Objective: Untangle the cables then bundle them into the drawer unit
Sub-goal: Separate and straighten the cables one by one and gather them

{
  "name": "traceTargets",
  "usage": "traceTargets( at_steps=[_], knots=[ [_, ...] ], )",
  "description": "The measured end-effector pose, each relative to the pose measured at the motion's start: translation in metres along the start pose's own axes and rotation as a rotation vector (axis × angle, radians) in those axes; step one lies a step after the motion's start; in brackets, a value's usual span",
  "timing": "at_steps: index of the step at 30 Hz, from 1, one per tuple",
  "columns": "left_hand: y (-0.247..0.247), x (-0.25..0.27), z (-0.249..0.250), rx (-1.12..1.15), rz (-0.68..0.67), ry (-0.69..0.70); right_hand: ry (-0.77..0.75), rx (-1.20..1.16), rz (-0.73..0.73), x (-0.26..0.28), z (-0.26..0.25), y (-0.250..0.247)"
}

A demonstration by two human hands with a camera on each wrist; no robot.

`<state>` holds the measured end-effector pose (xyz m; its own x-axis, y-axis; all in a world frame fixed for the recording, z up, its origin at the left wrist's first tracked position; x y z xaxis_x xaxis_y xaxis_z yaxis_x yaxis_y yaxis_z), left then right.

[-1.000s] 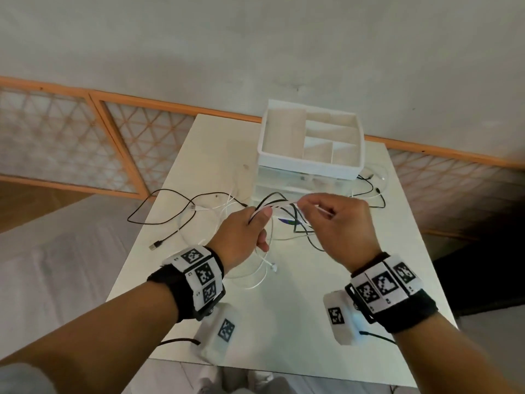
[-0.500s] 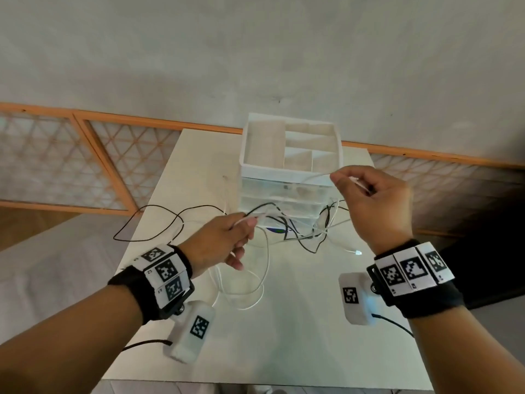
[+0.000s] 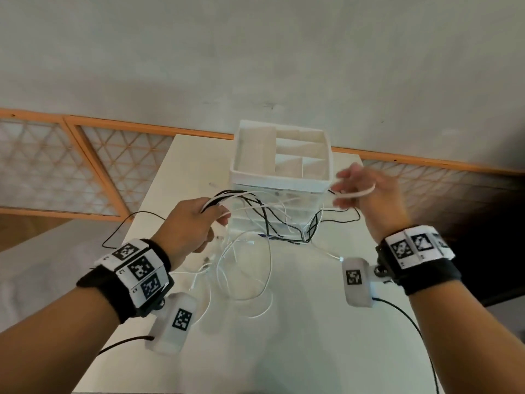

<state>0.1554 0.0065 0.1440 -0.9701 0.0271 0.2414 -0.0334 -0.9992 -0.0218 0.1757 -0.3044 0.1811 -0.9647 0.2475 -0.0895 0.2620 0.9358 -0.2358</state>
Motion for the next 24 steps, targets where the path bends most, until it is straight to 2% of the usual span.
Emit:
traceTargets(
  at_steps=[2,3,6,7,11,15,20,24],
  knots=[
    [0.001,-0.001,-0.003,0.030,-0.005,-0.005,-0.128,-0.175,0.027,-0.003,-0.029,0.003],
    [0.001,-0.001,-0.004,0.046,0.003,-0.012,-0.106,-0.169,0.029,-0.004,-0.027,0.005],
    [0.001,-0.003,-0.005,0.086,0.045,-0.069,0.128,0.165,0.066,-0.007,0.016,0.004],
    [-0.001,-0.004,-0.005,0.098,0.050,-0.089,0.159,0.264,0.109,-0.008,0.027,-0.001],
    [-0.010,-0.011,-0.011,0.132,0.054,-0.124,0.012,0.354,0.353,-0.018,0.015,-0.029],
    [-0.009,-0.012,-0.012,0.023,0.049,-0.108,0.039,0.452,0.310,-0.030,0.014,-0.039],
    [-0.009,-0.011,-0.017,-0.054,-0.081,-0.121,-0.211,0.359,0.203,-0.037,-0.009,-0.027],
    [-0.007,-0.015,-0.023,-0.052,-0.068,-0.153,-0.407,0.276,0.219,-0.041,-0.042,-0.018]
  ],
)
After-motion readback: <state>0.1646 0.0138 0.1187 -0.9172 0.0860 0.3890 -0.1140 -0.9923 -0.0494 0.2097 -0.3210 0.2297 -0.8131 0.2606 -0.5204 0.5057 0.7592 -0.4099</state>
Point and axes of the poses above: each hand's wrist, its own x-axis away from the middle knuckle, its own y-axis out of the palm, z = x × y, the point moved 2 cm from there along -x, towards the middle knuckle, and after that the axes turned 9 degrees about x, right-handed, at the moved point
